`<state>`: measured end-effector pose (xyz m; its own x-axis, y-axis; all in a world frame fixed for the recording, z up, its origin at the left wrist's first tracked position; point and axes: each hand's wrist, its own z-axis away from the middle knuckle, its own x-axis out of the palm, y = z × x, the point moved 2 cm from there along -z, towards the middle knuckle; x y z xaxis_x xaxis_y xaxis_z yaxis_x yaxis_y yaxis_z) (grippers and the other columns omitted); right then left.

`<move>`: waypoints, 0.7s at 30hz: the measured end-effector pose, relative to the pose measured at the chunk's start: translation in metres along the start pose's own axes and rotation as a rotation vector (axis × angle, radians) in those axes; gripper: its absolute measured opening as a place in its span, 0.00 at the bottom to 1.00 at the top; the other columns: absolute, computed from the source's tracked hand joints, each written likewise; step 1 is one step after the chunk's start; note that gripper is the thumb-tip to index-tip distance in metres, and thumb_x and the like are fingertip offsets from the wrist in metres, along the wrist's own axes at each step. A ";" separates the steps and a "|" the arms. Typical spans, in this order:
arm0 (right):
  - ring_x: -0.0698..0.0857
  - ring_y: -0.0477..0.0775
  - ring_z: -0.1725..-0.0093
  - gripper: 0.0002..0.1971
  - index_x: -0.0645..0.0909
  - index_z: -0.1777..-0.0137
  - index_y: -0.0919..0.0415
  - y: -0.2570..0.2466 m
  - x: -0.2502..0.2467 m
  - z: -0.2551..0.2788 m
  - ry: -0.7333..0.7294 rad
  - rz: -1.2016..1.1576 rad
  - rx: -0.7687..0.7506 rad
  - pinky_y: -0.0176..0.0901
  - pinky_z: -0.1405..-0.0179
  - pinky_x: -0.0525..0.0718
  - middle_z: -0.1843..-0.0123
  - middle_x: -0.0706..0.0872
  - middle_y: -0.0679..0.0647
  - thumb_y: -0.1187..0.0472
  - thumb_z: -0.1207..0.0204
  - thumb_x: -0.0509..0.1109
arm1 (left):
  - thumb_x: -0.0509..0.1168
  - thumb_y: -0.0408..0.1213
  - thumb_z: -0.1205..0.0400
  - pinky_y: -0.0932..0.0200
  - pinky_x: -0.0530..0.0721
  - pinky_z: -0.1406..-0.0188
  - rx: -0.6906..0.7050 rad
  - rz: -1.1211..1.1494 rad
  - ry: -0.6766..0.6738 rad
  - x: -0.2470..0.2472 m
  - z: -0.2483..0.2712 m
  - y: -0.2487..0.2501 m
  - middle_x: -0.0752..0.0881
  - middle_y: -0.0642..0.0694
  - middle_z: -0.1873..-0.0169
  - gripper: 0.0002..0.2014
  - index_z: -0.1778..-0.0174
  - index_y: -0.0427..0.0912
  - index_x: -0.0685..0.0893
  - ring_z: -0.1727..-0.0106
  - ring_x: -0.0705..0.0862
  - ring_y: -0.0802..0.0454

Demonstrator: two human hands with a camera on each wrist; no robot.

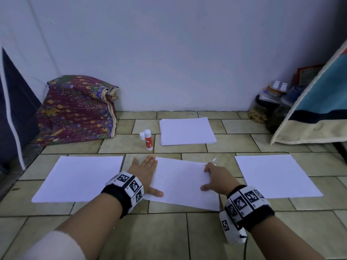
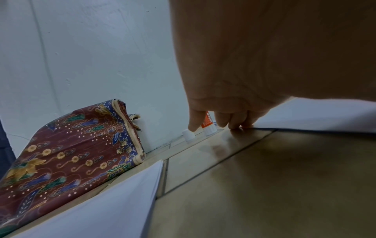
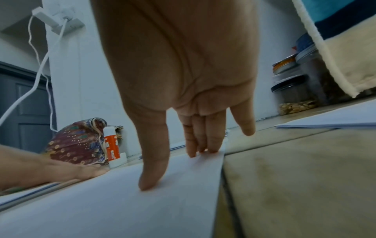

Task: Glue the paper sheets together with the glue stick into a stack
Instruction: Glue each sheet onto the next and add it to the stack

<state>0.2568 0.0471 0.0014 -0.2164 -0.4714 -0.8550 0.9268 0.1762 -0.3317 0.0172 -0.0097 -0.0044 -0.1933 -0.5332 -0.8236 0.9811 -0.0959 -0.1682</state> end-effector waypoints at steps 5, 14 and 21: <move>0.75 0.55 0.35 0.34 0.69 0.30 0.61 -0.013 -0.004 0.002 0.038 0.265 -0.016 0.43 0.44 0.77 0.30 0.73 0.58 0.49 0.31 0.79 | 0.51 0.72 0.22 0.31 0.48 0.20 -0.028 0.001 0.120 -0.013 0.001 0.006 0.51 0.45 0.16 0.48 0.16 0.38 0.51 0.16 0.53 0.48; 0.78 0.59 0.36 0.17 0.76 0.33 0.62 -0.059 0.007 -0.006 0.080 0.455 -0.033 0.48 0.40 0.76 0.33 0.77 0.58 0.55 0.16 0.58 | 0.61 0.46 0.15 0.52 0.72 0.38 0.182 0.038 0.221 -0.036 0.006 0.041 0.76 0.45 0.33 0.20 0.28 0.45 0.74 0.33 0.75 0.45; 0.75 0.63 0.32 0.19 0.70 0.30 0.66 -0.102 0.034 -0.011 0.019 0.341 -0.283 0.52 0.36 0.78 0.30 0.70 0.62 0.65 0.20 0.65 | 0.75 0.62 0.32 0.51 0.73 0.35 0.034 0.096 0.208 -0.021 0.002 0.026 0.72 0.43 0.31 0.44 0.28 0.39 0.68 0.30 0.71 0.46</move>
<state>0.1515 0.0228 0.0018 0.0790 -0.3303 -0.9406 0.8264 0.5494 -0.1235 0.0468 -0.0026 0.0093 -0.0932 -0.3568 -0.9295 0.9942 -0.0829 -0.0678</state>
